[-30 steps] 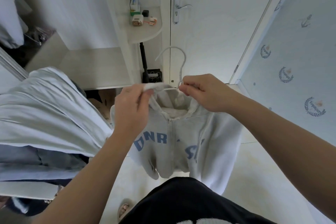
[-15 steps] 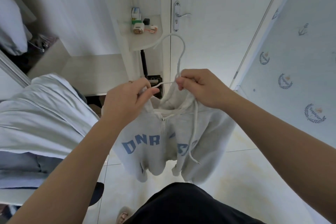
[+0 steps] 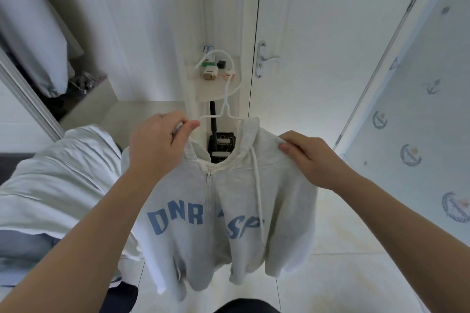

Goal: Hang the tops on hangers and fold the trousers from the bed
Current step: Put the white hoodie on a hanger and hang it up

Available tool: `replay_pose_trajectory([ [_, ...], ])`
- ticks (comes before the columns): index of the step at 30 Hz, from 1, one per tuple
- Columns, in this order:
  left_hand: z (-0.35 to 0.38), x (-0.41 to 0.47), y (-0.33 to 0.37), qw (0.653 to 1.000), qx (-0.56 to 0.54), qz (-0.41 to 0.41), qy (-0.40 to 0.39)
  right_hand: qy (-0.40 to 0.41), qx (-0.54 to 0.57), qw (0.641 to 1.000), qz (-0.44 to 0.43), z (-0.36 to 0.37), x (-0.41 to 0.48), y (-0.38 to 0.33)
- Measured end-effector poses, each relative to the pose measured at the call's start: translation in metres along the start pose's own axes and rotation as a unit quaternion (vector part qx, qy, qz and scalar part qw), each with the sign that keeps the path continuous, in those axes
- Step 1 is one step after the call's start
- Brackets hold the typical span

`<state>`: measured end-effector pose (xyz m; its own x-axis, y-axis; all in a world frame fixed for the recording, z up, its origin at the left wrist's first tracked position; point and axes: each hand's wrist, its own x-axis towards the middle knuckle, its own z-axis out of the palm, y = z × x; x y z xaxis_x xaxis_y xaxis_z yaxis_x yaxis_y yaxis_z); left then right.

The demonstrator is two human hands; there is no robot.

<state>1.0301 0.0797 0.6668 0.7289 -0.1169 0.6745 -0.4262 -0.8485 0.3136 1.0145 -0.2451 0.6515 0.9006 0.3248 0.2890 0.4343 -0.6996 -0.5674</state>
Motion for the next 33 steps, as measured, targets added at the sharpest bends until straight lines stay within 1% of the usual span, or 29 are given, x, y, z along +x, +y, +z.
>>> replay_pose_trajectory([
  [2, -0.004, 0.009, -0.008, 1.0, 0.005, 0.003, 0.021, 0.027, -0.015, 0.999, -0.016, -0.002, 0.013, -0.008],
  [6, -0.016, 0.034, -0.029, 0.998, 0.013, 0.027, 0.056, 0.116, -0.05, 0.991, -0.053, -0.004, 0.044, -0.026],
  [9, -0.024, 0.058, -0.047, 0.998, 0.013, 0.035, 0.054, 0.137, -0.055, 0.985, -0.088, -0.01, 0.071, -0.037],
  [12, -0.034, 0.093, -0.072, 0.998, -0.011, 0.027, 0.056, 0.175, -0.046, 0.98, -0.081, -0.025, 0.107, -0.046],
  [14, -0.044, 0.125, -0.092, 0.996, -0.022, 0.028, 0.078, 0.195, -0.041, 0.979, -0.045, -0.038, 0.139, -0.054],
  [15, -0.049, 0.142, -0.1, 0.995, -0.024, 0.033, 0.093, 0.191, -0.039, 0.98, -0.025, -0.046, 0.154, -0.06],
  [17, -0.056, 0.18, -0.112, 0.993, -0.021, 0.038, 0.111, 0.155, -0.035, 0.987, -0.008, -0.058, 0.183, -0.078],
  [20, -0.065, 0.235, -0.129, 0.992, -0.023, 0.062, 0.108, 0.077, -0.018, 0.996, -0.037, -0.067, 0.223, -0.117],
  [23, -0.078, 0.289, -0.149, 0.985, -0.052, 0.099, 0.129, 0.057, 0.003, 0.997, -0.054, -0.077, 0.264, -0.157],
  [26, -0.089, 0.336, -0.167, 0.983, -0.033, 0.121, 0.136, 0.024, 0.077, 0.996, -0.047, -0.088, 0.301, -0.195],
  [28, -0.097, 0.364, -0.182, 0.982, -0.017, 0.112, 0.148, 0.026, 0.134, 0.99, -0.04, -0.088, 0.328, -0.222],
  [30, -0.106, 0.391, -0.2, 0.984, 0.0, 0.087, 0.156, 0.052, 0.192, 0.98, -0.03, -0.081, 0.356, -0.245],
  [33, -0.119, 0.426, -0.227, 0.989, -0.027, 0.055, 0.135, 0.104, 0.243, 0.964, -0.018, -0.068, 0.396, -0.272],
])
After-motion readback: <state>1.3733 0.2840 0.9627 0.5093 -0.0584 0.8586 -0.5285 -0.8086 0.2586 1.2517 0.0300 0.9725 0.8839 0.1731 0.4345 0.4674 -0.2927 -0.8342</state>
